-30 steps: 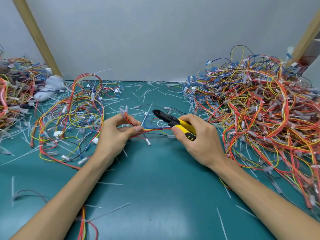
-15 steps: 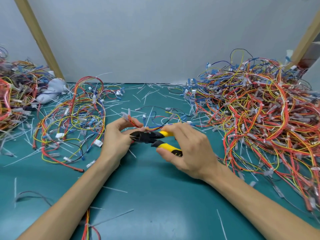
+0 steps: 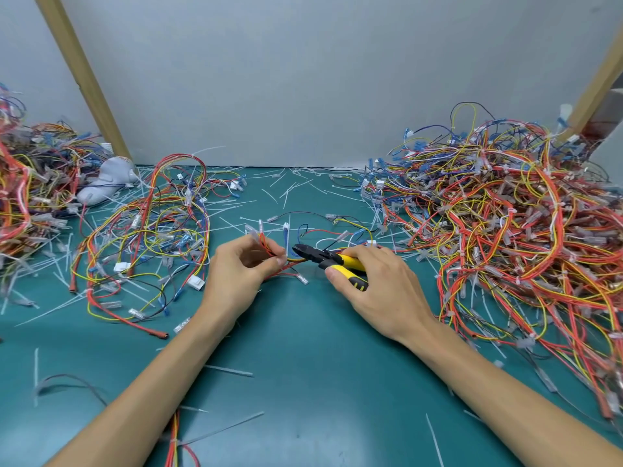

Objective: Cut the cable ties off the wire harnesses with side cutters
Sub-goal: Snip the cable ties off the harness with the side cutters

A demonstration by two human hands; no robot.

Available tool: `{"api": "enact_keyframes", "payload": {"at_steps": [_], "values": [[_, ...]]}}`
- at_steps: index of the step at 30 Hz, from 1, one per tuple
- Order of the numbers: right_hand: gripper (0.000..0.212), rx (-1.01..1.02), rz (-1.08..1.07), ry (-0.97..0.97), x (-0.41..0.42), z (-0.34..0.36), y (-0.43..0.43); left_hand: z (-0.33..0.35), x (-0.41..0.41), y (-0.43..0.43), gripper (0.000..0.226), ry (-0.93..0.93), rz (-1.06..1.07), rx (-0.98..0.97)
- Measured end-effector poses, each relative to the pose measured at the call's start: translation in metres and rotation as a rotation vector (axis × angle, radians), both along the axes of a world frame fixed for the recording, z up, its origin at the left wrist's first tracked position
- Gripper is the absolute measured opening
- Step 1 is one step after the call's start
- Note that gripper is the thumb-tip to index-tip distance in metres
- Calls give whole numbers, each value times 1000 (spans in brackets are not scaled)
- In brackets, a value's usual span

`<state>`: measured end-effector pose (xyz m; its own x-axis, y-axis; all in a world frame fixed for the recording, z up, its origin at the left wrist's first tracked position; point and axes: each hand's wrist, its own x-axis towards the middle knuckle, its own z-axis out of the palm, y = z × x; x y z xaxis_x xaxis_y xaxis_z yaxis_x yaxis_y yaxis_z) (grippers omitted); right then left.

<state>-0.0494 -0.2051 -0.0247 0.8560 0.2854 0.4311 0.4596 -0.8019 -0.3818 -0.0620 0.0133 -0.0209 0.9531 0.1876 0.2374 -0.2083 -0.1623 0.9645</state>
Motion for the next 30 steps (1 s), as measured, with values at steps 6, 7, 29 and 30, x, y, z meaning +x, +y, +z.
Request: {"api": "enact_keyframes", "payload": {"at_steps": [6,7,29,30], "values": [[43,60,-38,10,-2,3,0,0,-1,0,18,-1,-1,0],[44,68,-41,-4,-3,3,1,1,-1,0,17,-3,-3,-2],[35,17,21,-22,-6,4,0,3,-1,0,17,-27,-42,-7],[34,28,30,-15,-5,3,0,3,-2,0,18,-28,-50,-8]]}}
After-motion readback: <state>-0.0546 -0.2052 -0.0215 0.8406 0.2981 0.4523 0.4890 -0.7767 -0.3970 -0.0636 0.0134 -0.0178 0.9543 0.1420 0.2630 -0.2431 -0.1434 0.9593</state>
